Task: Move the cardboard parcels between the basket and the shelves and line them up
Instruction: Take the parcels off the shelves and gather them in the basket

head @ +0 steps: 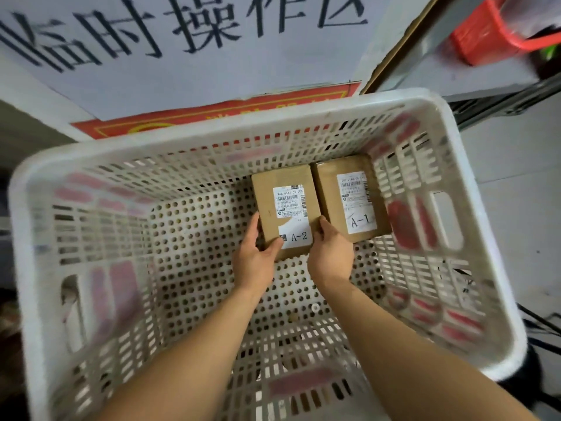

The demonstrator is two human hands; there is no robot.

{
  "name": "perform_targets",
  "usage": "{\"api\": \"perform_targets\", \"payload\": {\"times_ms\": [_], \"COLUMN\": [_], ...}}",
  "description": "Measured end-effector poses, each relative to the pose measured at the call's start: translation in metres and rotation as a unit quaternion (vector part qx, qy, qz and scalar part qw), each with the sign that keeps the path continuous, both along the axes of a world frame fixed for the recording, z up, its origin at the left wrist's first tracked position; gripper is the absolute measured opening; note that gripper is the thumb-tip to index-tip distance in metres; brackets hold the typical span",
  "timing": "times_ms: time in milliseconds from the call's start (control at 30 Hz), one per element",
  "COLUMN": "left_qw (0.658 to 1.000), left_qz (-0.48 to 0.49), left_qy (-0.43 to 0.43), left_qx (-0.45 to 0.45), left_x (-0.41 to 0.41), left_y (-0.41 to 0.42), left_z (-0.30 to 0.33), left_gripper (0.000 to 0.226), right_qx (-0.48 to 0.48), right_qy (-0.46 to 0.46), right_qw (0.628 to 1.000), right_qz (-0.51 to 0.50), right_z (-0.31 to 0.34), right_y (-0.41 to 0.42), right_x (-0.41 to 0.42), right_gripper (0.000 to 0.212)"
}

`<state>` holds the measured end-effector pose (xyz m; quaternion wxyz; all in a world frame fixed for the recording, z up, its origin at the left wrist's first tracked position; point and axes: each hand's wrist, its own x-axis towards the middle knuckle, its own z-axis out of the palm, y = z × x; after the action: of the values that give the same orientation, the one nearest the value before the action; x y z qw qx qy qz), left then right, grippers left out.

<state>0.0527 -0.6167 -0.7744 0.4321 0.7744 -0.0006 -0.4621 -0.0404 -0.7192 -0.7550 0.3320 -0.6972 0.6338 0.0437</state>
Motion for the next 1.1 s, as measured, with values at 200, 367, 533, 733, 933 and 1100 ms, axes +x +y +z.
{"api": "perform_targets", "payload": {"times_ms": [200,367,533,733,933,1100], "left_qw": [0.989,0.978,0.973,0.965,0.942,0.885], "left_qz": [-0.134,-0.178,-0.166,-0.109,0.016,0.156], "left_qy": [-0.045,-0.097,-0.152,-0.236,-0.329,-0.416], "left_qx": [0.049,0.055,0.043,0.037,0.073,0.142], "left_x": [0.024,0.037,0.049,0.068,0.076,0.056], "left_y": [0.002,0.019,0.063,0.134,0.222,0.31], "left_z": [0.043,0.111,0.202,0.318,0.421,0.495], "left_gripper": [0.068,0.045,0.039,0.032,0.032,0.022], "right_qx": [0.155,0.171,0.14,0.084,0.039,0.021], "right_qy": [-0.071,-0.134,-0.128,-0.152,-0.223,-0.254], "right_qw": [0.985,0.976,0.973,0.939,0.868,0.781], "right_qz": [-0.025,0.007,0.133,0.297,0.443,0.57], "right_z": [0.035,0.107,0.197,0.312,0.412,0.484], "right_y": [-0.003,0.001,0.023,0.062,0.114,0.18], "right_x": [-0.013,-0.017,-0.001,0.042,0.1,0.142], "right_gripper": [0.058,0.054,0.04,0.039,0.035,0.023]}}
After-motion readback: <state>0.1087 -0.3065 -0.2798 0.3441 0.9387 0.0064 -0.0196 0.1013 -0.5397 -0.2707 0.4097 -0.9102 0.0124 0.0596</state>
